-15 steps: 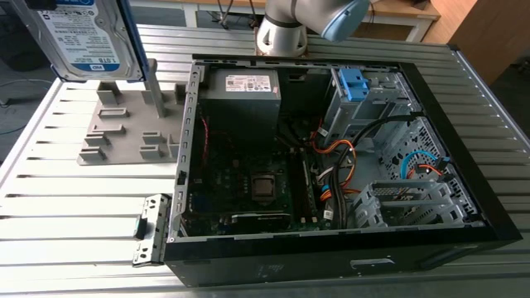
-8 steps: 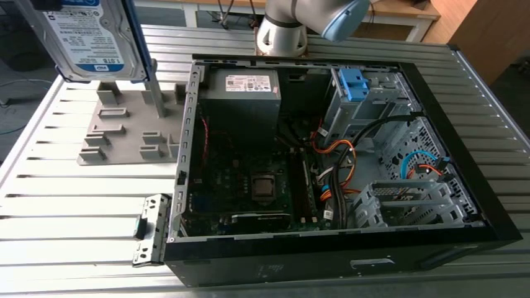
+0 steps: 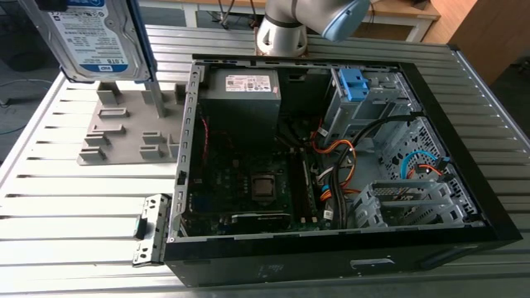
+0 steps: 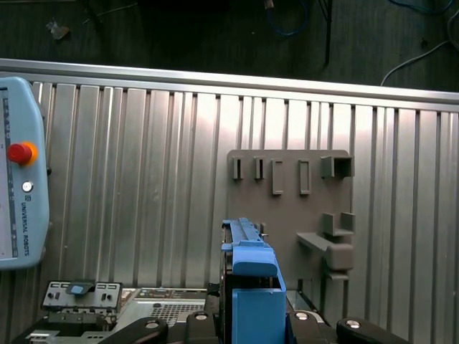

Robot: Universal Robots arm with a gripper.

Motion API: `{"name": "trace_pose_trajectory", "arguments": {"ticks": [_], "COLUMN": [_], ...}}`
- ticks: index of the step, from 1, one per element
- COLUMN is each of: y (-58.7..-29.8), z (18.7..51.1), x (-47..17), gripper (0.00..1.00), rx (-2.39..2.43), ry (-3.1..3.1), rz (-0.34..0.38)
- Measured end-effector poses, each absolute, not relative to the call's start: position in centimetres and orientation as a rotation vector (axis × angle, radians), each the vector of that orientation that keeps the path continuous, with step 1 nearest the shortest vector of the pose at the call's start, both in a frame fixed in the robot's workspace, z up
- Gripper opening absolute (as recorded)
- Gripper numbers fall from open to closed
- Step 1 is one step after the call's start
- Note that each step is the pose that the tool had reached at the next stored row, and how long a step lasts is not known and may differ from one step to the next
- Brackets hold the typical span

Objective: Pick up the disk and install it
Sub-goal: 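Pick up the disk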

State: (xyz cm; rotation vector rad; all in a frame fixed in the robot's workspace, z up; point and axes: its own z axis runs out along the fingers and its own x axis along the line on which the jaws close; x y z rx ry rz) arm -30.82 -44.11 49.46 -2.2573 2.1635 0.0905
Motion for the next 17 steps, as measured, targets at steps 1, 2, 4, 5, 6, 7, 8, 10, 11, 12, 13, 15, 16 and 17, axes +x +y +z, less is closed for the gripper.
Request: {"name": "trace_pose_trajectory", "arguments": {"ticks": [1, 2, 4, 5, 6, 7, 8, 10, 11, 12, 13, 15, 16, 17], "y": [-44.1, -44.1, -44.1, -44.1, -44.1, -44.1, -44.1, -44.2, -44.2, -44.2, -44.2, -44.2, -44.2, -44.2], "z": [49.5, 49.5, 49.5, 49.4, 49.4, 49.4, 49.4, 49.4, 49.4, 49.4, 49.4, 49.4, 49.4, 49.4], "x": [-30.8, -30.7, -30.6, -30.5, -30.4, -30.4, -30.3, -30.1, -30.1, -30.0, -29.9, -29.8, -29.7, -29.7], "gripper": [0.36, 0.36, 0.36, 0.36, 0.36, 0.36, 0.36, 0.36, 0.36, 0.36, 0.36, 0.36, 0.36, 0.36], "rx": [-2.257, -2.257, -2.257, -2.257, -2.257, -2.257, -2.257, -2.257, -2.257, -2.257, -2.257, -2.257, -2.257, -2.257], "ry": [2.164, 2.163, 2.163, 2.163, 2.163, 2.163, 2.163, 2.163, 2.163, 2.164, 2.163, 2.163, 2.164, 2.163], "rz": [0.091, 0.090, 0.091, 0.090, 0.090, 0.090, 0.090, 0.091, 0.090, 0.091, 0.090, 0.090, 0.090, 0.090]}}
